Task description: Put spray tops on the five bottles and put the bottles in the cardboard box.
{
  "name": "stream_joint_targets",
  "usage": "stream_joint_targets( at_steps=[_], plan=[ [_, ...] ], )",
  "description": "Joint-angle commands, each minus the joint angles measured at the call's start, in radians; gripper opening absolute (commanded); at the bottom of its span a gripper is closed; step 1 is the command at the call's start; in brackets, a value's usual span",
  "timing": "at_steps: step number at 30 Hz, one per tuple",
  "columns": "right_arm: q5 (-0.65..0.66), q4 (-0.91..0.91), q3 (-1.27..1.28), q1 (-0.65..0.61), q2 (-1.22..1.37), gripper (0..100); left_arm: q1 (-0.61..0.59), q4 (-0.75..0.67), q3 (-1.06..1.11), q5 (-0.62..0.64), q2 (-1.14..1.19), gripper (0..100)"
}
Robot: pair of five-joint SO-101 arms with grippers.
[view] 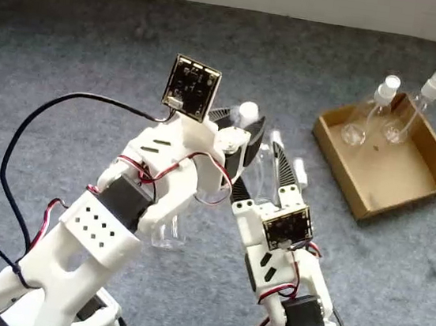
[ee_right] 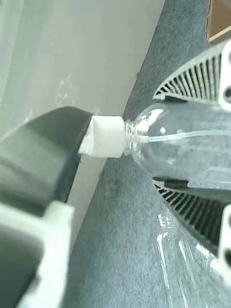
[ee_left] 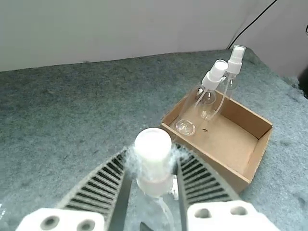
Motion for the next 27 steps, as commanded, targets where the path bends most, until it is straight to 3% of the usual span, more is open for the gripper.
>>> stream_joint_targets(
  at_steps=[1, 16, 27],
  plan=[
    [-0.002, -0.002, 0.125, 0.015, -0.047, 12.7, 0.024, 0.031, -0.071, 0.012, -0.012, 1],
    [-0.002, -0.001, 0.124, 0.015, -0.045, 12.7, 0.022, 0.037, -0.226, 0.012, -0.004, 1],
    [-0.002, 0.001, 0.124, 0.016, -0.045, 12.7, 0.002, 0.149, -0.305, 0.014, -0.001, 1]
  ],
)
